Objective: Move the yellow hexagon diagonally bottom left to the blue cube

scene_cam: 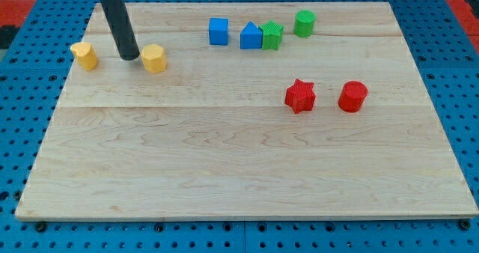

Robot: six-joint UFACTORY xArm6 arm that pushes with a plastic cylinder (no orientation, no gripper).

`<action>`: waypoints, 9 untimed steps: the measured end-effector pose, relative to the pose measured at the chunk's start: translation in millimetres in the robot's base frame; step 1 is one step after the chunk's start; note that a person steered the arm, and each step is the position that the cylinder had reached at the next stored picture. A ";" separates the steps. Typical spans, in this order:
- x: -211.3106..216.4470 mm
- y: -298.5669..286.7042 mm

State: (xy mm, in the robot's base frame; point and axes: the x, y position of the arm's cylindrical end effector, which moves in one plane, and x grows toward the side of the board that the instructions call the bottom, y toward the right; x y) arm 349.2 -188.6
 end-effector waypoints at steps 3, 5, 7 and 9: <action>-1.8 20.0; -37.1 32.2; -10.5 63.5; -71.4 24.7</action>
State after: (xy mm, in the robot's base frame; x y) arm 277.8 -163.9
